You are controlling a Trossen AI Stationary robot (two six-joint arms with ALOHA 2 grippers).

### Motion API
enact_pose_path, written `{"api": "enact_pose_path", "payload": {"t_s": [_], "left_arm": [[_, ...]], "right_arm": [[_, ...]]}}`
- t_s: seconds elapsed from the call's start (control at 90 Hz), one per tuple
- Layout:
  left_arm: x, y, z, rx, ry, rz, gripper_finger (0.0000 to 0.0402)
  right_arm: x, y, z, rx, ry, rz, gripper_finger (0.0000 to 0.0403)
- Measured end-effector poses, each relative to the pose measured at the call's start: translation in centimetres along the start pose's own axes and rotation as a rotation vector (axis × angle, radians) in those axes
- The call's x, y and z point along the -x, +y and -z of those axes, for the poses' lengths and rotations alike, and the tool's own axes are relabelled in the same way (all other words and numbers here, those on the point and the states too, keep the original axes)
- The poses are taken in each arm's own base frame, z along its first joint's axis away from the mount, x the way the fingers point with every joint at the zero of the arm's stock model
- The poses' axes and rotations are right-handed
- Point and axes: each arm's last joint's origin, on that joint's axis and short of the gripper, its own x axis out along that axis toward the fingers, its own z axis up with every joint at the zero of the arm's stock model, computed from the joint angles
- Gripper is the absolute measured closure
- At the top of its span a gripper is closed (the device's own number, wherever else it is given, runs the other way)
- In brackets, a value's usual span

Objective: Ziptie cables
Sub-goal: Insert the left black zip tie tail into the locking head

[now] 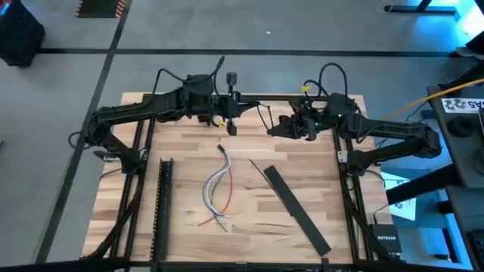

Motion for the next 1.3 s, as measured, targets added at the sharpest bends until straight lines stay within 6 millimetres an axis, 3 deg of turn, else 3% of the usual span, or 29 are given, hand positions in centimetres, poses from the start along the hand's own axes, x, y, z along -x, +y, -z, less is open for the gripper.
{"api": "enact_pose_path", "payload": {"t_s": [0.922, 1.3], "left_arm": [[-0.5, -1.1, -0.9, -0.038, -0.049, 0.022, 0.0401], [-1.7, -2.4, -1.2, -0.212, -0.07, 0.031, 0.0401]], "right_arm": [[0.1, -1.1, 0.6, -0.04, 0.033, 0.122, 0.0403], [0.1, -1.4, 0.9, -0.118, 0.071, 0.138, 0.0403]]}}
